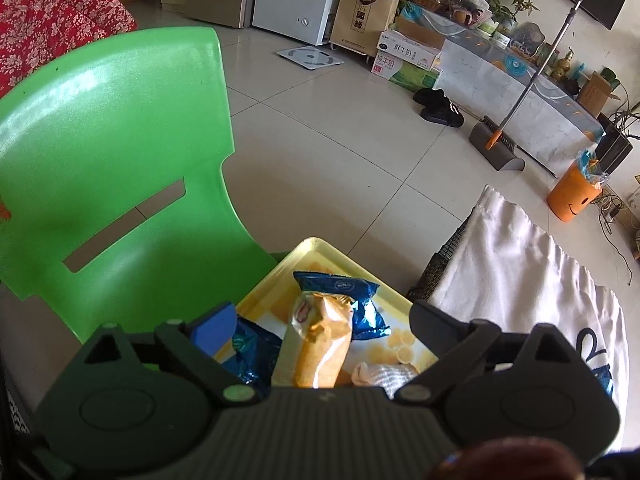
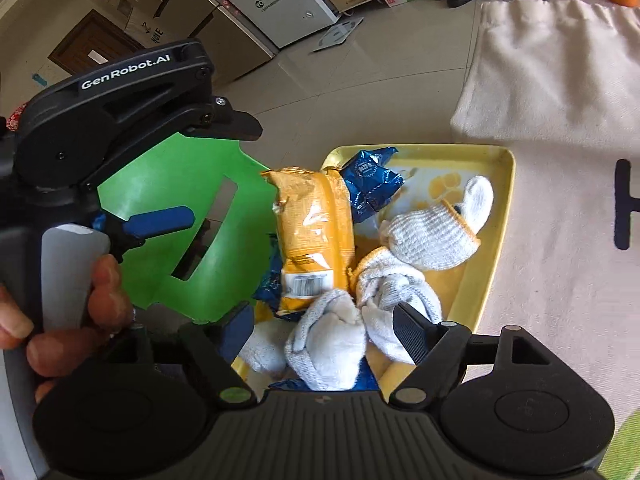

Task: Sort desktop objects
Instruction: 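Release the yellow packet into the yellow tray with the left tool while the right tool drops the glove there, then move the right tool to a blue foil packet on the cloth and grasp it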

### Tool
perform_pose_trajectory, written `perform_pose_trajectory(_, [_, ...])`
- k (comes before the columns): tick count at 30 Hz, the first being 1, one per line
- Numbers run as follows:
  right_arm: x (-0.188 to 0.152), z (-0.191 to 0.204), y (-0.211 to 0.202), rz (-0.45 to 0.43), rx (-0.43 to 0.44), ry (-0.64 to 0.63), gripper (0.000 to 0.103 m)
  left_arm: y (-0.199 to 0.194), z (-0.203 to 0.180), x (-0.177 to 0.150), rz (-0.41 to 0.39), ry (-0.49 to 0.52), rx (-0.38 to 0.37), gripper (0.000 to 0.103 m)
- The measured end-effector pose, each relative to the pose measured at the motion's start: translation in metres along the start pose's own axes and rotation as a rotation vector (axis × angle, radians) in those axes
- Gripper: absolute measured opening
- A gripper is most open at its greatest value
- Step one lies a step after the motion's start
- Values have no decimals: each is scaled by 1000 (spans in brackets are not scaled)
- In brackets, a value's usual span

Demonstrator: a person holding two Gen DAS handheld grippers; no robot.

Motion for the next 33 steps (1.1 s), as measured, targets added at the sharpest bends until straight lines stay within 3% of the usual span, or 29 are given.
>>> perform_pose_trajectory(2, [-1,-4,-3,7,-28,-15,77,-3,-4,0,-6,-2,-6,102])
perform_pose_trajectory(12, [-10,-39,-30,63,-183,-85,78,-6,-34,-20,55,33,-60,102])
perform_pose_trajectory(21, [1,-83,-78,6,-295,-44,81,-4,-68,-46,92,98,-81,102])
perform_pose_trajectory(33, [36,-183,-155,-168,-507,130,84,8,-126,-103,177,243,-125,102])
Point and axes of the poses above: each gripper's, at about its wrist camera, not at the fingertips, and y roughly the way its jaws point, z to its left, x to its top, the point moved 8 cm from there along y, roughly the way its jaws point, and after that the axes turned 5 degrees about -y, right-handed, at the moved point
